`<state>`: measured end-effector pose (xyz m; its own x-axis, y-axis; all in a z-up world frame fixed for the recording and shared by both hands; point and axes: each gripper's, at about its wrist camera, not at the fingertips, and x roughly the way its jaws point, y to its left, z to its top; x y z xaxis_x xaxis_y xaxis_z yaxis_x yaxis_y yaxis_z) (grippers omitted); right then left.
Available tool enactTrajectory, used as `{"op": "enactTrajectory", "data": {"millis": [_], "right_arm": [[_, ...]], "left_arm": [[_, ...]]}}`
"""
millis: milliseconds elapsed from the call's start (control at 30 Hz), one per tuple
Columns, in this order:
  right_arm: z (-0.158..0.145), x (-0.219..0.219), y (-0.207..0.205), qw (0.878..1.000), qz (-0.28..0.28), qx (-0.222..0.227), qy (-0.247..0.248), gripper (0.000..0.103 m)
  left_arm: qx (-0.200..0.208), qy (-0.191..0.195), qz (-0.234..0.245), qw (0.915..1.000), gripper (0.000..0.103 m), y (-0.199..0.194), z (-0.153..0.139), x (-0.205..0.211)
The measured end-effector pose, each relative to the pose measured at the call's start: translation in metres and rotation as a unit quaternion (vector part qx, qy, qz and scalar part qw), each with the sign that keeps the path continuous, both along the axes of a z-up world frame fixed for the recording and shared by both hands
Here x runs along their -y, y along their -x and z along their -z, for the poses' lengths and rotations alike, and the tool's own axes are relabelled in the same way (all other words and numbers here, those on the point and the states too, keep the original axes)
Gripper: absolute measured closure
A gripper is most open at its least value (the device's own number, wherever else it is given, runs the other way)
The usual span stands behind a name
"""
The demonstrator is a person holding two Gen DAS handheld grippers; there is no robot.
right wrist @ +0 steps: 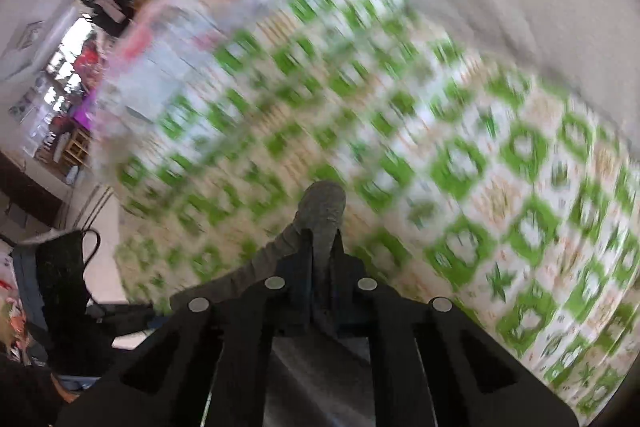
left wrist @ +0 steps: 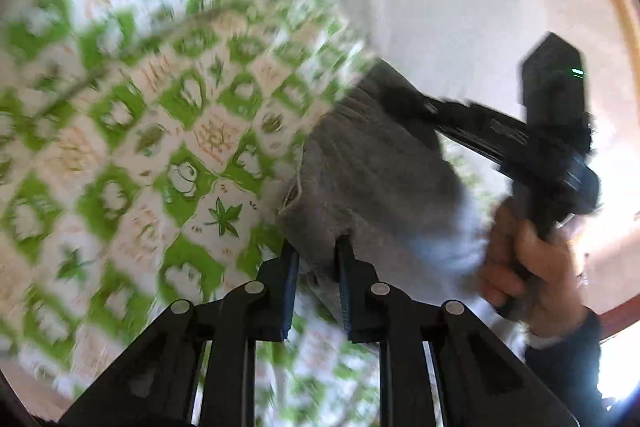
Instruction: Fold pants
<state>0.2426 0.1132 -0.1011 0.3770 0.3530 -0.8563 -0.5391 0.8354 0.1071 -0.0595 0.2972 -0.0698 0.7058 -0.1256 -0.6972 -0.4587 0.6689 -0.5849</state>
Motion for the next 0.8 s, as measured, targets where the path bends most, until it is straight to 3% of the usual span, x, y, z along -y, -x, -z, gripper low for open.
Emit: {"op": "enactTrajectory", "data": {"millis": [167, 267, 333, 400, 467, 533, 667, 733, 800], "right_arm": [[-0.019, -0.050, 0.011, 0.993, -0.071, 0.057, -0.069, 0.095], [0.008, -0.074, 0.010, 0.993, -0.083, 0.053, -0.072, 0.095], [0.032, -0.085, 0.005, 0.995, -0.073, 0.045, -0.053, 0.095], [0.064, -0.085, -0.007, 0.999, -0.040, 0.017, -0.016, 0.090], [0.083, -0.073, -0.016, 1.000, 0.003, -0.022, -0.019, 0.087], [0.074, -0.059, -0.013, 0.997, 0.027, -0.035, -0.062, 0.083], [0.014, -0.025, 0.028, 0.993, 0.040, 0.026, -0.109, 0.045], [-0.008, -0.005, 0.051, 0.990, 0.049, 0.052, -0.122, 0.041], [-0.023, 0.023, 0.076, 0.987, 0.070, 0.070, -0.125, 0.041]], "left_arm": [[0.023, -0.036, -0.034, 0.9985, 0.093, 0.054, -0.033, 0.010], [0.000, -0.052, -0.053, 0.9972, 0.096, 0.062, -0.026, 0.009], [-0.028, -0.035, -0.054, 0.9975, 0.096, 0.063, -0.007, 0.001], [-0.053, -0.024, -0.061, 0.9965, 0.097, 0.067, 0.008, -0.007], [-0.060, -0.017, -0.070, 0.9957, 0.096, 0.075, 0.010, -0.011], [-0.051, -0.032, -0.072, 0.9955, 0.094, 0.085, -0.002, -0.011], [-0.035, -0.070, -0.046, 0.9959, 0.087, 0.081, -0.031, 0.008], [-0.026, -0.093, -0.019, 0.9951, 0.076, 0.068, -0.045, 0.025], [-0.017, -0.111, 0.006, 0.9936, 0.075, 0.058, -0.055, 0.044]]}}
